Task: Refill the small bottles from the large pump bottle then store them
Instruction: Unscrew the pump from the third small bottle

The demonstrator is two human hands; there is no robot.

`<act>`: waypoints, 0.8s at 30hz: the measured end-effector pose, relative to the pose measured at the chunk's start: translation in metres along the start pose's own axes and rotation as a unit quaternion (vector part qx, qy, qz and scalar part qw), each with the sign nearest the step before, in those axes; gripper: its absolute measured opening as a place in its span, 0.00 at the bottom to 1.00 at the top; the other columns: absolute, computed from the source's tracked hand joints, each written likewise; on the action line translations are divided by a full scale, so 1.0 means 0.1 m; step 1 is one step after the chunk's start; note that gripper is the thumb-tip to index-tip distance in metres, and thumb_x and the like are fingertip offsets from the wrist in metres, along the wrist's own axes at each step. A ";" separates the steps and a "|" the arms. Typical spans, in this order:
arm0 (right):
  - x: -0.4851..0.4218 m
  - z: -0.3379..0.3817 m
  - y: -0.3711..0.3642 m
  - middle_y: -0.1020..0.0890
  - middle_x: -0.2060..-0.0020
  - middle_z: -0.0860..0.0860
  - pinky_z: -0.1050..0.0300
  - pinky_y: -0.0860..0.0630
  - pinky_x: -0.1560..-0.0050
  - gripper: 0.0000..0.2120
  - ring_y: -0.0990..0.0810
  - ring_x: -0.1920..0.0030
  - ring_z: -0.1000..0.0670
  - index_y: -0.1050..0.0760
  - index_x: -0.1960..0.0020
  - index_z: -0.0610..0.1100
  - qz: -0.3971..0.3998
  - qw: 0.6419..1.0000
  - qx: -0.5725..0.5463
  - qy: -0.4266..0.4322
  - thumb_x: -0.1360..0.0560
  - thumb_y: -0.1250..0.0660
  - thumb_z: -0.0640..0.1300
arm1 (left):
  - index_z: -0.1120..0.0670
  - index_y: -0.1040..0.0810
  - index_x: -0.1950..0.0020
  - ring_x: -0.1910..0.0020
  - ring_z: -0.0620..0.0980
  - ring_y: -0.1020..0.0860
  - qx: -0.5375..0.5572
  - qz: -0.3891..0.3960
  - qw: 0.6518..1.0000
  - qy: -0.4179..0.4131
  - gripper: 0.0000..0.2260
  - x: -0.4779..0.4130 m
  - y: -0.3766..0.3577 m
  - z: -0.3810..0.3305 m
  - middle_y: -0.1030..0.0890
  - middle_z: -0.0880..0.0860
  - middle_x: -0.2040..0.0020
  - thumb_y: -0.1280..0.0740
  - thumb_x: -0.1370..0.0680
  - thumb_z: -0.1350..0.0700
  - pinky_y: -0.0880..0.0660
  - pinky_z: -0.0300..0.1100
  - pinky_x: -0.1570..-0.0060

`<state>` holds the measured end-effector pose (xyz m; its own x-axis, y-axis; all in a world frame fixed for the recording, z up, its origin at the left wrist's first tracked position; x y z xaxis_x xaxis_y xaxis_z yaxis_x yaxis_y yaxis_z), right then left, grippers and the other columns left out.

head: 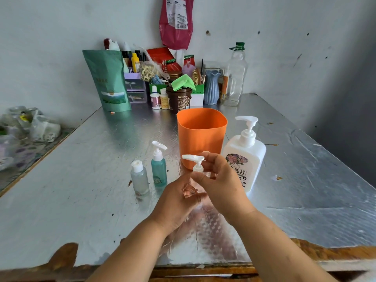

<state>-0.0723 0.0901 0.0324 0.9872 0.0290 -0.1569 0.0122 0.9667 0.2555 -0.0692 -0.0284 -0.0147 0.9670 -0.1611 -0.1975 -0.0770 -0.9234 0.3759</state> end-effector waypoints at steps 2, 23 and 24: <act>0.01 0.02 -0.04 0.19 0.48 0.57 0.55 0.24 0.40 0.18 0.21 0.46 0.58 0.29 0.41 0.58 0.024 1.000 -0.008 -0.002 0.27 0.30 0.43 | 0.39 0.25 0.38 0.43 0.37 0.21 0.000 0.000 1.000 0.000 0.18 0.00 0.00 0.00 0.18 0.38 0.43 0.27 0.25 0.52 0.24 0.41 0.41; -0.02 0.64 0.30 0.15 0.57 0.56 0.64 0.23 0.50 0.08 0.18 0.55 0.60 0.23 0.56 0.55 -0.050 0.994 -0.055 0.074 0.24 0.34 0.42 | 0.40 0.24 0.43 0.49 0.47 0.18 0.006 0.007 1.000 0.028 0.15 0.01 0.00 0.03 0.16 0.44 0.50 0.28 0.28 0.46 0.22 0.51 0.43; -0.02 0.67 0.32 0.15 0.57 0.57 0.68 0.23 0.52 0.07 0.18 0.56 0.62 0.24 0.55 0.55 -0.053 0.994 -0.056 0.080 0.23 0.34 0.42 | 0.40 0.24 0.42 0.49 0.47 0.18 0.005 0.007 1.000 0.027 0.16 0.01 0.00 0.03 0.16 0.45 0.50 0.28 0.28 0.46 0.22 0.52 0.43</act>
<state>-0.0628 0.1036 0.1044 0.9434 -0.0438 -0.3286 0.0888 0.9884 0.1230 -0.0690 -0.0297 -0.0177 0.9773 -0.1555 -0.1438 -0.0927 -0.9245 0.3696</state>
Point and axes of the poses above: each hand's wrist, its own x-axis away from the middle knuckle, its own y-axis out of the back of the hand, z = x × y, the point moved 6 cm from there along -x, towards the middle knuckle
